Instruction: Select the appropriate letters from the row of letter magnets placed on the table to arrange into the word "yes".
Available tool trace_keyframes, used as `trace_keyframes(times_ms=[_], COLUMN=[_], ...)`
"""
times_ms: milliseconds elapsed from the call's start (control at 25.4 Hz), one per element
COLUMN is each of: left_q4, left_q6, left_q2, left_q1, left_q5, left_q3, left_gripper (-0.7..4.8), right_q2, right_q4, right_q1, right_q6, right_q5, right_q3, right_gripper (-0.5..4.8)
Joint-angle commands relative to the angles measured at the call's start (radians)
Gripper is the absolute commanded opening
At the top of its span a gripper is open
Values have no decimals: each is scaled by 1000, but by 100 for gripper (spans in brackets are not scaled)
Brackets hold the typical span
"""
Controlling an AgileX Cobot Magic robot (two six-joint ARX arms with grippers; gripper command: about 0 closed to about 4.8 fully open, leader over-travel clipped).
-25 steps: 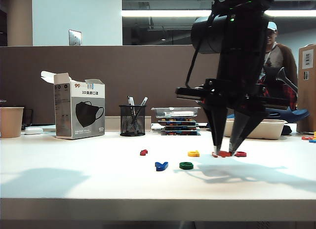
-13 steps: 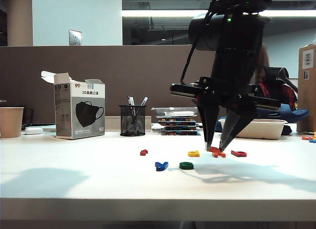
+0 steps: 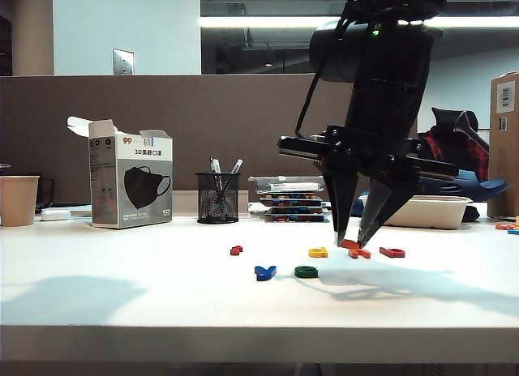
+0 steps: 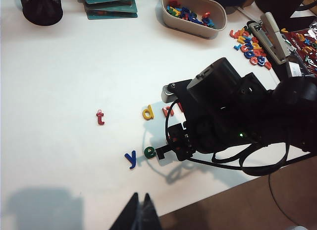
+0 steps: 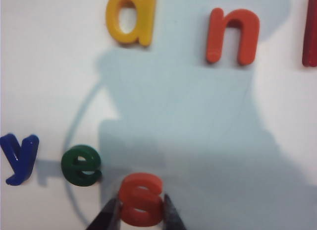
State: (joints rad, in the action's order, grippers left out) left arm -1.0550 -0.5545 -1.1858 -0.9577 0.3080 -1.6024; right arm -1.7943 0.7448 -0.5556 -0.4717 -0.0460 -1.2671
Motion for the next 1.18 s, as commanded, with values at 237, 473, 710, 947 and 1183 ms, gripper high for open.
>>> trace_keyframes(times_ms=[237,473,710,947,1183], left_q4=[9,10,9,9,10], left_q6=[1,1,1,1,1], left_q2=[2,2,2,2,2], left_q1=[0,0,0,0,0], left_q5=[5,3,3,3,3], left_q3=[-3,-3,-3,-3,-3], left_gripper=[-5,-5,-5,-5,-5], right_q2=[-34,-40,-62,-64,-64], right_q4=[-8,-7,-4,-2,-2], right_q1=[-4,-4,-5,-5,-5], right_q6=[-4,-3,-3,-3,-3], right_q5=[-6,-7,-9,-9,-9], right_q3=[-2,-2,-2,-2,-2], right_gripper=[103,103,103,104,108])
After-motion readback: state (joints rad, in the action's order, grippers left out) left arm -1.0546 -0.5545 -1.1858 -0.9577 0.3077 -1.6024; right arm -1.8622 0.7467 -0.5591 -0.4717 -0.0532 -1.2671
